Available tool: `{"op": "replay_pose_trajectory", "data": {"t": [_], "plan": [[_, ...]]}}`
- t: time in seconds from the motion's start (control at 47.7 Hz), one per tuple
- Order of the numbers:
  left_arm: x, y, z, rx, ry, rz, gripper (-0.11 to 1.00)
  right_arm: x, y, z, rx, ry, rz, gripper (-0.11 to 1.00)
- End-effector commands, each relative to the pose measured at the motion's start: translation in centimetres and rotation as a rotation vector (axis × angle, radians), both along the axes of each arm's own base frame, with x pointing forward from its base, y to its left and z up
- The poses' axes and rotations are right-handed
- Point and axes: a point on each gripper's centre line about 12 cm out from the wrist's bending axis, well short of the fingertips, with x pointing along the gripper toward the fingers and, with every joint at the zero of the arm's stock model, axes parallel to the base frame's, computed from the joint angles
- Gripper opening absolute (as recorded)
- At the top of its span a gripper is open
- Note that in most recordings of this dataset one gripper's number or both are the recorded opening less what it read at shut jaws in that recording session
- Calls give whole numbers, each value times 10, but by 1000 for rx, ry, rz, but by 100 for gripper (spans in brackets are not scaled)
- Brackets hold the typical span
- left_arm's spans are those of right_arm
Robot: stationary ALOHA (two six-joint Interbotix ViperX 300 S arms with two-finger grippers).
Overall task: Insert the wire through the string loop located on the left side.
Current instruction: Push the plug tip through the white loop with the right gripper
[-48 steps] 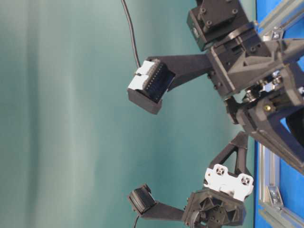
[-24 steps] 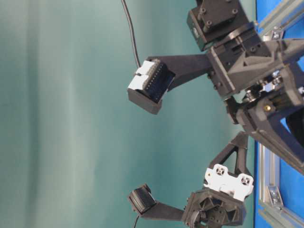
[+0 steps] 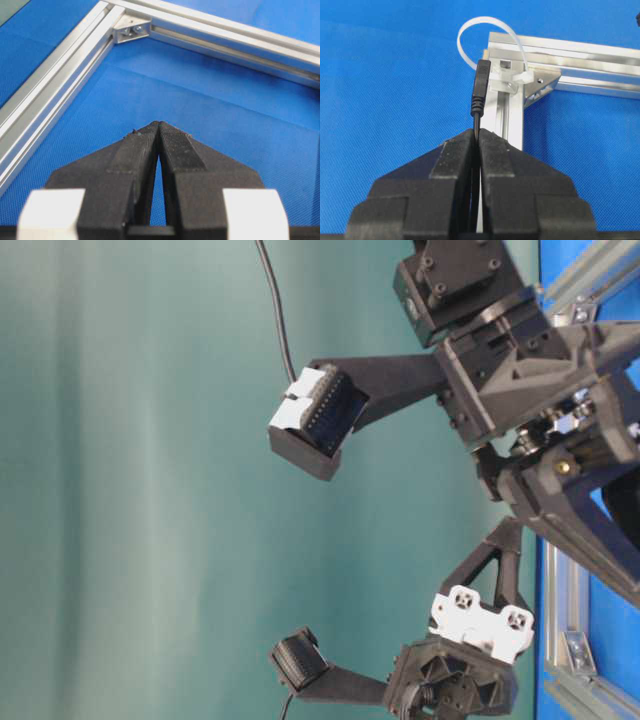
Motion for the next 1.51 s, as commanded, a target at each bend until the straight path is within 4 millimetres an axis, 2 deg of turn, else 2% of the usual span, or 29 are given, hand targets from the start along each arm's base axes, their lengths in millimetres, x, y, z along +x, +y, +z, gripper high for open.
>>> {"op": "replay_pose_trajectory", "data": {"t": [0.0, 0.65, 1.111, 1.278, 1.488], "plan": [[1, 0, 16, 12, -46, -2, 0, 8, 0, 14, 3, -51, 0, 0], [2, 0, 16, 11, -48, -2, 0, 62, -7, 13, 7, -121, -23, 0], [-1, -2, 16, 14, -42, -5, 0, 67, -8, 9, 6, -101, -24, 0], [-15, -5, 15, 25, -26, -10, 0, 67, -8, 8, 6, -100, -24, 0], [-53, -9, 12, 7, -3, 14, 0, 67, -8, 8, 5, -100, -24, 0]]}}
